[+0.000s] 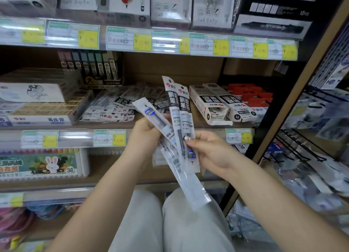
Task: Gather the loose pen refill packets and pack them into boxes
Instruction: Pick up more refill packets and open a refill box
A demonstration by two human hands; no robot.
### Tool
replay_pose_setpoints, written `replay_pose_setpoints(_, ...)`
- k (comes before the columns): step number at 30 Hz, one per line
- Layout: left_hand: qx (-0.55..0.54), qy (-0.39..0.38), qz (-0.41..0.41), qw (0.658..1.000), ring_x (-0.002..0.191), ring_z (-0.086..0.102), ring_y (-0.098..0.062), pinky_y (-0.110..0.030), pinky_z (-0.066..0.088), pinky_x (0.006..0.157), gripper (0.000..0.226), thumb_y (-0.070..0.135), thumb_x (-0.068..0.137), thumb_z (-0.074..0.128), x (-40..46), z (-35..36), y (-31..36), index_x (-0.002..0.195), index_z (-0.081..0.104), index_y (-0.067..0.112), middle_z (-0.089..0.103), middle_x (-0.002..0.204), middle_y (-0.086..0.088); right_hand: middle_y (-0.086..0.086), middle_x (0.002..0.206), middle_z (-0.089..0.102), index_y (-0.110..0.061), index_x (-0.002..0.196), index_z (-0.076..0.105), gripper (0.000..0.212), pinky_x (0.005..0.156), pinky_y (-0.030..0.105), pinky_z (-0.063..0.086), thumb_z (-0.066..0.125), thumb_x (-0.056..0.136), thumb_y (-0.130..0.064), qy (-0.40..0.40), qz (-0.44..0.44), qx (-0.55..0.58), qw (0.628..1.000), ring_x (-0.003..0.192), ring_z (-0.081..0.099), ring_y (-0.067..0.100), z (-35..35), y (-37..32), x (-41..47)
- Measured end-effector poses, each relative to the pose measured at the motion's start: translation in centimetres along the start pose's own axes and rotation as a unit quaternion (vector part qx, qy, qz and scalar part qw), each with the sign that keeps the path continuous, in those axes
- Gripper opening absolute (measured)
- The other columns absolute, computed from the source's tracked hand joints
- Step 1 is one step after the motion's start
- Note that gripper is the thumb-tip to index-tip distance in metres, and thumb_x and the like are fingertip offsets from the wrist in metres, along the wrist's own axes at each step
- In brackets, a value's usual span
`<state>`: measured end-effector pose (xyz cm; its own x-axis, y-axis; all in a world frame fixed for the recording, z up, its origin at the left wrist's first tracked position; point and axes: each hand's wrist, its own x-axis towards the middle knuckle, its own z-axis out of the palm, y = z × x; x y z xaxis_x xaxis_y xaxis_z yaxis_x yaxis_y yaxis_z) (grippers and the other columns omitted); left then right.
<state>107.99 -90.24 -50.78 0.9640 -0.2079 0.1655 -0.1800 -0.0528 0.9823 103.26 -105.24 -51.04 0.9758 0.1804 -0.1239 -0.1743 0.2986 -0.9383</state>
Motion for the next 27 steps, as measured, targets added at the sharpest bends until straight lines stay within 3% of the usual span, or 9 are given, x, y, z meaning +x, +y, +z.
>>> replay_pose_setpoints(2,-0.059,0.066,-0.042,0.995,0.067,0.068,-0.021,-0.030,0.054,0.060,0.021,0.013,0.095,0.049,0.7,0.3,-0.7,0.084,0.067,0.013,0.072,0.074,-0.006,0.008,0.078,0.072,0.002,0.094,0.062,0.019,0.064,0.028,0.058,0.043,0.091,0.005,0.028,-0.013,0.011,0.999,0.068,0.069,0.014,0.1,-0.1,0.0)
replay_pose_setpoints(6,-0.110,0.125,-0.081,0.983,0.033,0.044,-0.005,-0.020,0.036,0.040,0.031,0.023,0.095,0.049,1.3,0.8,-0.4,0.066,0.051,0.015,0.052,0.043,0.008,0.007,0.074,0.072,-0.002,0.089,0.064,0.023,0.059,0.028,0.058,0.043,0.092,0.005,0.054,-0.027,0.024,0.998,0.064,0.069,0.013,0.1,-0.1,-0.3)
replay_pose_setpoints(9,-0.193,0.144,-0.121,0.963,0.037,0.036,-0.009,-0.018,0.032,0.038,0.039,0.034,0.095,0.046,2.1,1.3,-0.2,0.061,0.044,0.016,0.042,0.047,0.004,0.007,0.068,0.070,0.001,0.089,0.061,0.021,0.055,0.029,0.058,0.042,0.092,0.006,0.060,-0.022,0.047,0.997,0.056,0.067,0.013,0.5,0.2,-0.5)
replay_pose_setpoints(12,-0.302,0.161,-0.174,0.923,0.054,0.057,-0.016,-0.024,0.049,0.056,0.044,0.055,0.091,0.045,2.2,1.7,0.6,0.080,0.061,0.016,0.060,0.062,-0.001,0.008,0.064,0.069,0.001,0.085,0.060,0.020,0.050,0.027,0.056,0.042,0.092,0.006,0.059,-0.010,0.084,0.995,0.054,0.067,0.014,0.9,0.7,-0.7)
replay_pose_setpoints(14,-0.359,0.160,-0.186,0.901,0.074,0.065,-0.022,-0.032,0.053,0.067,0.046,0.059,0.092,0.040,2.0,2.0,1.4,0.097,0.062,0.019,0.067,0.085,-0.005,0.009,0.066,0.070,0.003,0.089,0.060,0.018,0.051,0.027,0.055,0.042,0.091,0.006,0.049,0.004,0.098,0.994,0.056,0.067,0.015,1.2,1.0,-0.8)
replay_pose_setpoints(15,-0.384,0.156,-0.175,0.893,0.072,0.067,-0.022,-0.030,0.053,0.063,0.044,0.058,0.093,0.037,2.1,2.2,1.7,0.098,0.061,0.020,0.066,0.086,-0.005,0.009,0.066,0.070,0.003,0.089,0.060,0.018,0.052,0.027,0.056,0.042,0.091,0.006,0.044,0.011,0.101,0.994,0.056,0.067,0.015,1.4,1.1,-0.8)
replay_pose_setpoints(18,-0.476,0.148,-0.122,0.858,0.036,0.054,-0.014,-0.016,0.041,0.038,0.045,0.055,0.095,0.036,2.2,2.3,2.7,0.080,0.064,0.022,0.055,0.060,-0.001,0.011,0.067,0.070,0.004,0.088,0.061,0.021,0.051,0.026,0.056,0.040,0.092,0.007,0.018,0.030,0.112,0.993,0.057,0.068,0.016,1.8,1.2,-1.0)
replay_pose_setpoints(21,-0.497,0.098,-0.102,0.856,0.031,0.027,-0.010,-0.015,0.022,0.035,0.070,0.066,0.090,0.029,2.7,2.0,2.7,0.044,0.047,0.015,0.033,0.041,0.003,0.010,0.071,0.071,0.002,0.090,0.062,0.023,0.052,0.025,0.055,0.040,0.092,0.005,-0.014,0.056,0.104,0.993,0.060,0.068,0.014,2.1,1.1,-1.1)
replay_pose_setpoints(27,-0.496,0.037,-0.080,0.864,0.024,0.032,-0.007,-0.009,0.030,0.033,0.067,0.064,0.092,0.021,2.9,1.5,2.9,0.062,0.046,0.009,0.036,0.038,0.000,0.011,0.076,0.070,0.001,0.095,0.063,0.023,0.054,0.027,0.056,0.040,0.092,0.005,-0.044,0.078,0.096,0.991,0.062,0.068,0.014,2.3,0.7,-1.2)
